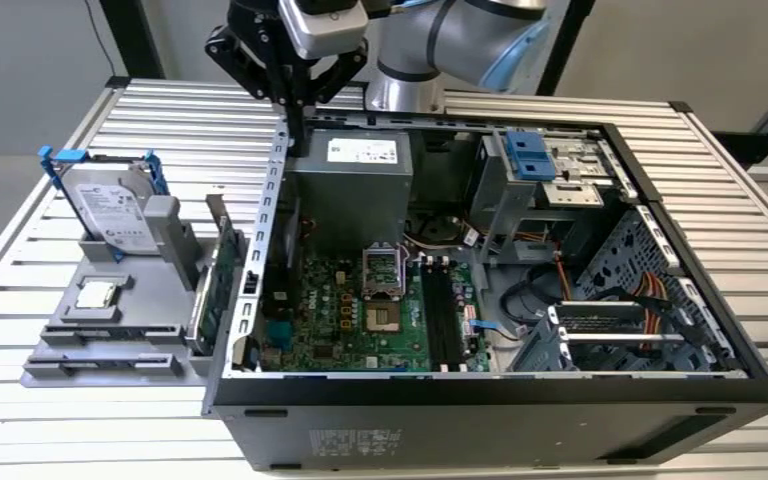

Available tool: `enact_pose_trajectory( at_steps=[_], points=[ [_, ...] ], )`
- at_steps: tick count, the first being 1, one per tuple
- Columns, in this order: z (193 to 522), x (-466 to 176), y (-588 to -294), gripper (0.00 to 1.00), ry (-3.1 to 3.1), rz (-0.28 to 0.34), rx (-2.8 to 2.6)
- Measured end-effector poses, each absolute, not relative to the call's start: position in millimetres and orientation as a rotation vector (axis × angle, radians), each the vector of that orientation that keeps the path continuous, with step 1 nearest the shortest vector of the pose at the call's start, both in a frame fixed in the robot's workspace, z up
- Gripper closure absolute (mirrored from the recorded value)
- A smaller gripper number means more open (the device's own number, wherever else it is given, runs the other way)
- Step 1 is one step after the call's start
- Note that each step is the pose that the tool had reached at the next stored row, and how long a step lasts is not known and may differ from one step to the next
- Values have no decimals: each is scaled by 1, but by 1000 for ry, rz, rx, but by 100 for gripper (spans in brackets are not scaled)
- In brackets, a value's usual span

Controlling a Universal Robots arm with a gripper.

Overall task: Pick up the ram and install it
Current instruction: 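Reach for the ram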

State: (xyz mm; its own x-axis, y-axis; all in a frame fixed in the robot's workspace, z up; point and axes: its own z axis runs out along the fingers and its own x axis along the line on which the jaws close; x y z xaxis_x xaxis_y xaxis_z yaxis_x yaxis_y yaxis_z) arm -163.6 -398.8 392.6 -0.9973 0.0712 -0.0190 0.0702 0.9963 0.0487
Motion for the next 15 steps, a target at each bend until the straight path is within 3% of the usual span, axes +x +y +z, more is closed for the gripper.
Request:
enact_pose_trajectory(
  at_steps=[15],
  points=[
    [393,-178,-399,100,3118,75,110]
  ],
)
